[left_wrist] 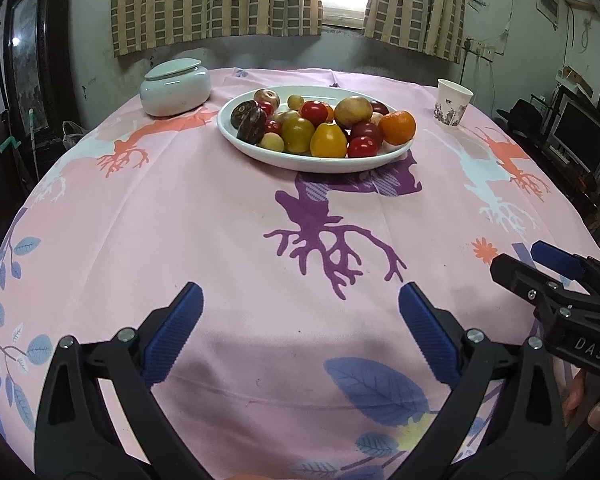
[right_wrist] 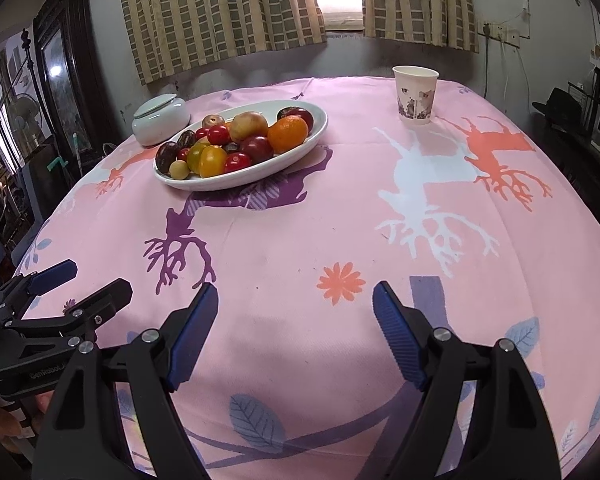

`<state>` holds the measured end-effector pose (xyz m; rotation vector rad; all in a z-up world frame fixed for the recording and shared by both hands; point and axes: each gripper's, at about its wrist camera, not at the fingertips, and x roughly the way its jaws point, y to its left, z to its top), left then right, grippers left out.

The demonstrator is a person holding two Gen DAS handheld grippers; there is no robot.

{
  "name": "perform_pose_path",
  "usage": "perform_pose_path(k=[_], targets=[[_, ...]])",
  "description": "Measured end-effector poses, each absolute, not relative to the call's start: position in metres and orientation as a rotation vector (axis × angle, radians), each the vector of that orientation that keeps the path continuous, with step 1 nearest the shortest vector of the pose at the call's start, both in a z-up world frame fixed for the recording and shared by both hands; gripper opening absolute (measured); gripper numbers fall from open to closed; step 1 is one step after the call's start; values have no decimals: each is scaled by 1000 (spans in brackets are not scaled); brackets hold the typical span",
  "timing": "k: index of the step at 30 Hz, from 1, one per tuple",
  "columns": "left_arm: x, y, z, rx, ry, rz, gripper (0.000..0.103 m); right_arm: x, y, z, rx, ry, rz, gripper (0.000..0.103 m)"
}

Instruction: Organize fruits

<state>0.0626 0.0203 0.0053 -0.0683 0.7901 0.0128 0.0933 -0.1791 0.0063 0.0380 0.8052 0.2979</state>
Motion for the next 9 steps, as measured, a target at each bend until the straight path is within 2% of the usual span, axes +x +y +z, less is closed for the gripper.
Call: perform_pose_path(k=[9], targets=[[68, 19, -8, -58, 845, 39, 101, 96, -182, -3, 41, 877, 278, 80]])
